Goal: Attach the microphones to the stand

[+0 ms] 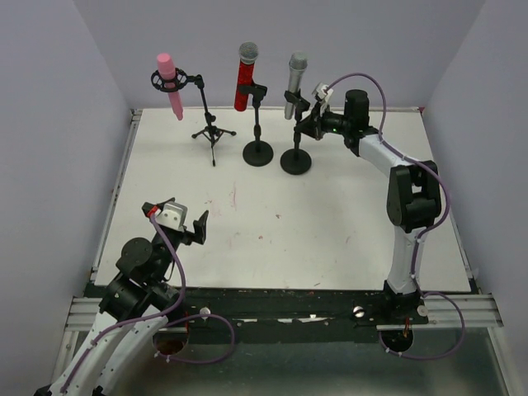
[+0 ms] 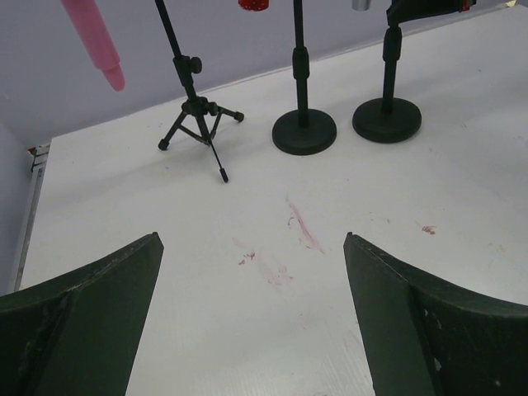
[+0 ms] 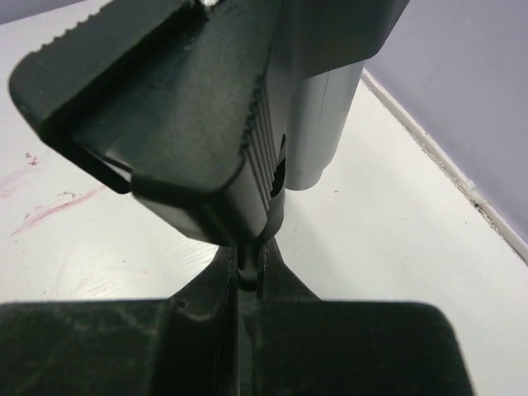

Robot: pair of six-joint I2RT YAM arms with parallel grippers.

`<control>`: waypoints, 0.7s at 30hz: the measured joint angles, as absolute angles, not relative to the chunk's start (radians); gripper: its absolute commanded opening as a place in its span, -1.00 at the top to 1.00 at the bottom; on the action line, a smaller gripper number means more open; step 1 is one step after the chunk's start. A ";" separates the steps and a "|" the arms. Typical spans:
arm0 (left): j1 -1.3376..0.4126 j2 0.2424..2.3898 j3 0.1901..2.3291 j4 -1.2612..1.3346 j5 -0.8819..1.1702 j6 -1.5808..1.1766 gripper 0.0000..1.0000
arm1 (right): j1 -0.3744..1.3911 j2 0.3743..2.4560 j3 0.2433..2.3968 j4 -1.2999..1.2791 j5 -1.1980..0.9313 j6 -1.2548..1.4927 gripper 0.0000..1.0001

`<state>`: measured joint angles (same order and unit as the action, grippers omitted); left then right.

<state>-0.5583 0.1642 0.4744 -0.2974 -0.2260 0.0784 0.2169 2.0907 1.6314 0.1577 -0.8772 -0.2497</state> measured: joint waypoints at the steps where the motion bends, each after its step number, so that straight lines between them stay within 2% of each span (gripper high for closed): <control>1: -0.558 0.164 0.474 -0.297 -0.226 0.078 -0.98 | 0.217 2.091 1.625 0.170 -0.875 -0.240 0.76; 13: -0.551 0.150 0.474 -0.294 -0.198 0.077 -0.97 | 0.206 2.030 1.458 0.291 -0.879 -0.181 -0.31; 15: -0.551 0.135 0.474 -0.294 -0.196 0.076 -0.97 | 0.197 2.007 1.435 0.292 -0.875 -0.175 -0.52; 18: -0.550 0.117 0.474 -0.293 -0.193 0.074 -0.98 | 0.185 1.952 1.378 0.299 -0.859 -0.172 -0.68; 20: -0.550 0.109 0.474 -0.293 -0.193 0.070 -0.97 | 0.178 1.913 1.340 0.305 -0.846 -0.173 -0.93; 21: -0.550 0.107 0.474 -0.293 -0.193 0.068 -0.97 | 0.176 1.892 1.317 0.310 -0.841 -0.175 -0.99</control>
